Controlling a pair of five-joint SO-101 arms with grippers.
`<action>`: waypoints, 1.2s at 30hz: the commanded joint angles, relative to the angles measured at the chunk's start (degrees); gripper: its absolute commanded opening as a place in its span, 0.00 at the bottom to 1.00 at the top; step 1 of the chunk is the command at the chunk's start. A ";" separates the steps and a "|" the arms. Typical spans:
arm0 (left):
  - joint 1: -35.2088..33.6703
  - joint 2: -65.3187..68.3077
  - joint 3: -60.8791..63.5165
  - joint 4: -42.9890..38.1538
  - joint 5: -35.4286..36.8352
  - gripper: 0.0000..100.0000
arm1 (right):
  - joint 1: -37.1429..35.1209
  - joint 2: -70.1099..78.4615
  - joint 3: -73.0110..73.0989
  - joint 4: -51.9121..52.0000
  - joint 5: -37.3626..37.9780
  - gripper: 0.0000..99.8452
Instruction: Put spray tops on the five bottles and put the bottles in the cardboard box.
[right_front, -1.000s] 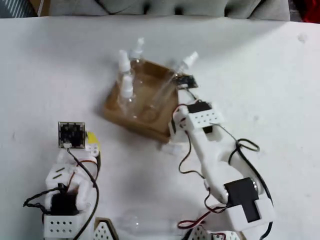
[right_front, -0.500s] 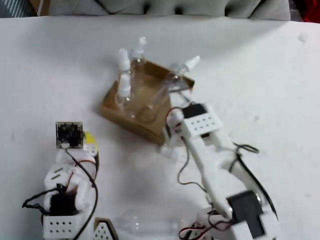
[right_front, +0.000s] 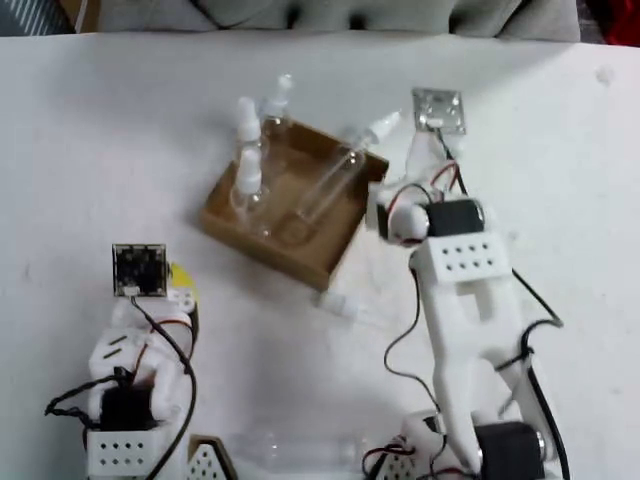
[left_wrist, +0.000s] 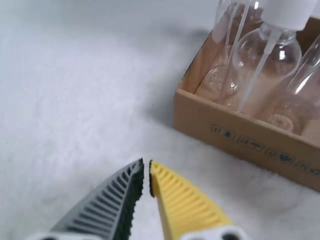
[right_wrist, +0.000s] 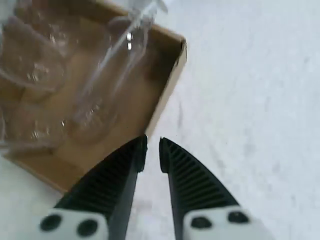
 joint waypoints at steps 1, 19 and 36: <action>-0.75 -0.75 -0.09 -1.76 -0.62 0.02 | 1.01 3.56 -4.66 -9.19 -4.48 0.02; -0.75 -0.75 -0.09 -1.76 -0.62 0.02 | 2.59 34.42 -29.80 -20.35 -9.58 0.09; -0.75 -0.75 -0.09 -1.76 -0.62 0.02 | 5.05 42.24 -33.76 -23.43 -20.22 0.15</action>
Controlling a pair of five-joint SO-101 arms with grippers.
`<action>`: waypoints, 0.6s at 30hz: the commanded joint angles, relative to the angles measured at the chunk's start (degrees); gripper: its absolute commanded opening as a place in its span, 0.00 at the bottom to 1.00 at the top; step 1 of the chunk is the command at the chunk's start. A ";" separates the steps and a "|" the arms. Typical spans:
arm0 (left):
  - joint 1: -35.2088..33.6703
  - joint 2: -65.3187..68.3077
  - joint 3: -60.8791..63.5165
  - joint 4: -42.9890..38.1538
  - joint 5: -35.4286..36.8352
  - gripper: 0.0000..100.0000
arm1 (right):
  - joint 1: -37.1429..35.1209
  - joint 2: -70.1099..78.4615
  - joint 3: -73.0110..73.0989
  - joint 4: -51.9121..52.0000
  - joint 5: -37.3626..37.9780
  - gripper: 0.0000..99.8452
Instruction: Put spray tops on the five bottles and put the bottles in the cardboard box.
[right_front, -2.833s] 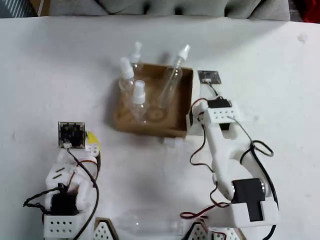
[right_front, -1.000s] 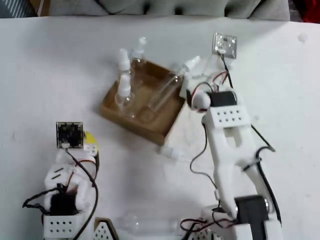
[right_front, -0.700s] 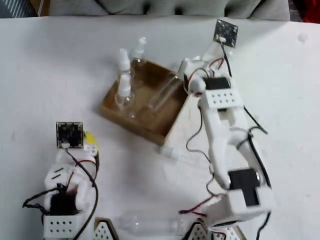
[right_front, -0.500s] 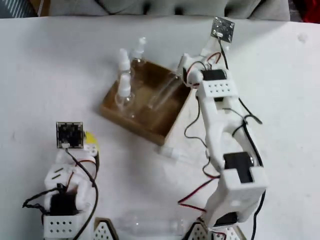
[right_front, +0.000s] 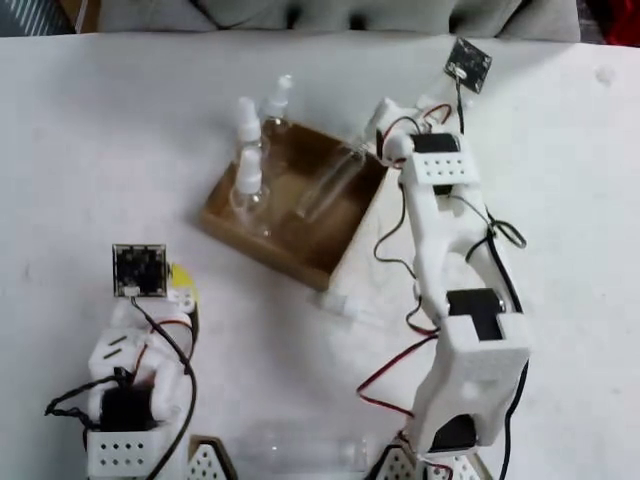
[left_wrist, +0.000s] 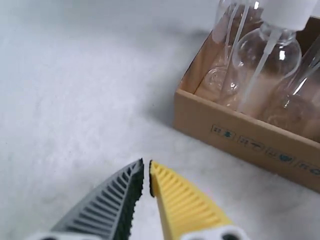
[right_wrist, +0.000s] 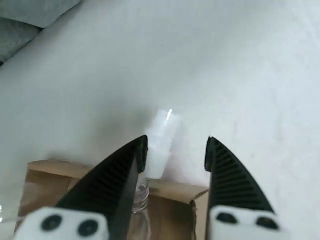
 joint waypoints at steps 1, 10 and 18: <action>-0.75 -0.75 -0.09 -1.76 -0.62 0.02 | 0.66 1.01 -3.08 -3.82 -0.79 0.15; -0.84 -0.75 -0.09 -1.76 -0.62 0.02 | 0.31 3.65 -3.08 -9.80 -0.79 0.15; -0.84 -0.75 -0.09 -1.85 -0.62 0.02 | 0.66 -2.24 -2.64 -4.79 -0.79 0.15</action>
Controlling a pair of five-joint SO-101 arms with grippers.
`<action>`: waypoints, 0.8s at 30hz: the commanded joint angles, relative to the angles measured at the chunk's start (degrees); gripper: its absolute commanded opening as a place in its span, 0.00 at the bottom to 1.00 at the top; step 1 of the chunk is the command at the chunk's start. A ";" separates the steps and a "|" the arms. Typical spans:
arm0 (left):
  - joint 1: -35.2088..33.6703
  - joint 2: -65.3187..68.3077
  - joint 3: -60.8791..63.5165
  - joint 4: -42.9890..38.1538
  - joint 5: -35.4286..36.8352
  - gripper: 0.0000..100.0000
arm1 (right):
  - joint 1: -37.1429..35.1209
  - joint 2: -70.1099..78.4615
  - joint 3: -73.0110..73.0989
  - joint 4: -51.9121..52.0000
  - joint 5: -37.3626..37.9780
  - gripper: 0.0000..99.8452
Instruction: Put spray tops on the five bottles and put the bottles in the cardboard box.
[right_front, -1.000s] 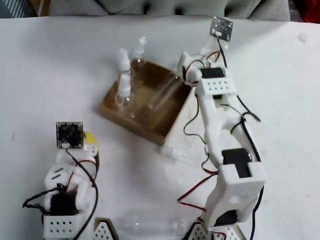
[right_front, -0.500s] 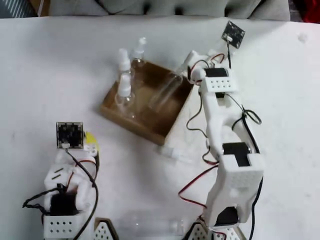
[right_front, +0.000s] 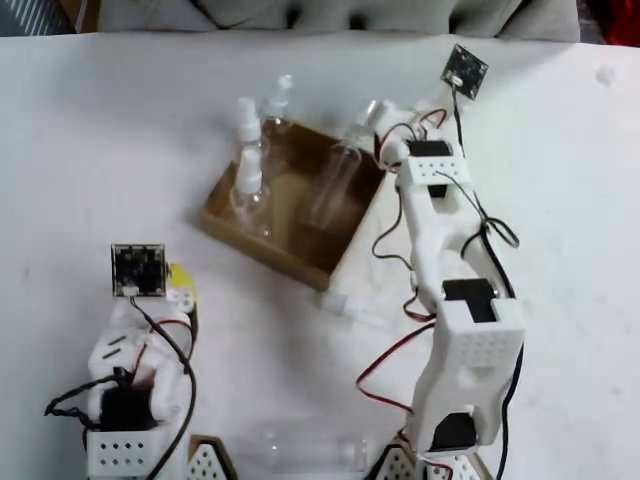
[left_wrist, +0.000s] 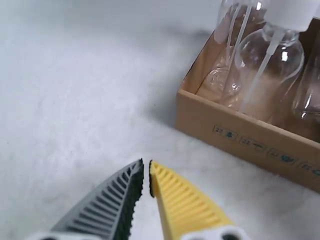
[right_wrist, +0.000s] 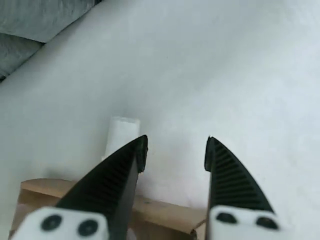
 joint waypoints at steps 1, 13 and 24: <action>-0.57 -0.75 -0.09 -1.93 -0.62 0.02 | -0.04 -6.90 -2.64 3.65 -0.44 0.15; -0.57 -0.75 -0.09 -1.85 -0.62 0.02 | -5.85 -11.56 -2.55 10.15 0.26 0.15; -0.57 -0.75 -0.09 -1.76 -0.62 0.02 | -8.22 -5.49 -2.99 6.20 8.44 0.15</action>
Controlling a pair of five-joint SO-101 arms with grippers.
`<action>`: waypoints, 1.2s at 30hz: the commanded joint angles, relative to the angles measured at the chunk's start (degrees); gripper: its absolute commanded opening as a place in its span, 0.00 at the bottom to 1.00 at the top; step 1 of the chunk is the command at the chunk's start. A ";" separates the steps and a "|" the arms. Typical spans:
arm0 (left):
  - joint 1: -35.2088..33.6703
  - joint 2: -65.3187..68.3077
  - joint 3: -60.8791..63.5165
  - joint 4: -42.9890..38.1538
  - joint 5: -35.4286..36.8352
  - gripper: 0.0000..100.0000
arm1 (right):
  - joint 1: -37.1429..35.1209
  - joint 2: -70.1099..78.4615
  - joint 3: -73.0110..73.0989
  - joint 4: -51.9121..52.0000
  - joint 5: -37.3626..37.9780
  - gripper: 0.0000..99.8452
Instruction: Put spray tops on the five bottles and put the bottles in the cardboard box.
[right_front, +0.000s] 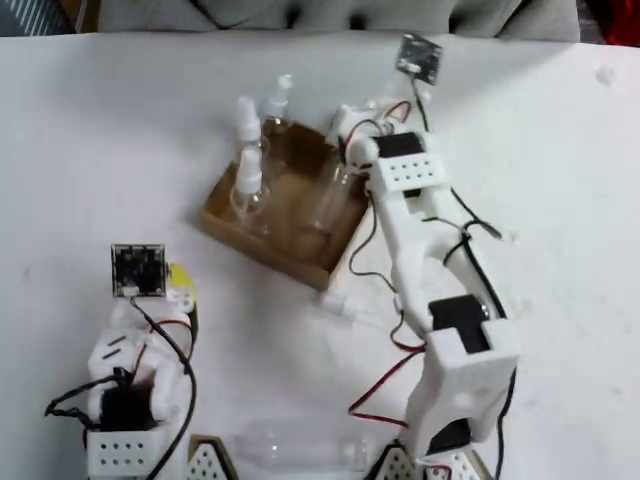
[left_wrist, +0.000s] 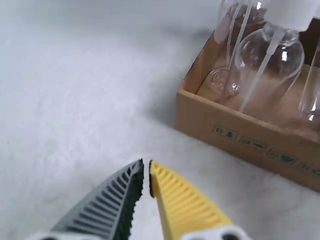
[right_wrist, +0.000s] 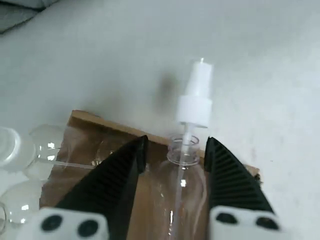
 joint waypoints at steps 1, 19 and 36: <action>-0.57 -0.75 -0.09 -1.76 -0.62 0.02 | -0.04 1.01 -2.99 -4.26 2.46 0.15; -0.57 -0.75 -0.09 -1.76 -0.62 0.02 | 0.66 7.52 -3.16 -7.08 2.55 0.15; -0.57 -0.75 -0.09 -1.76 -0.62 0.02 | 1.45 9.98 -5.89 -5.93 2.55 0.02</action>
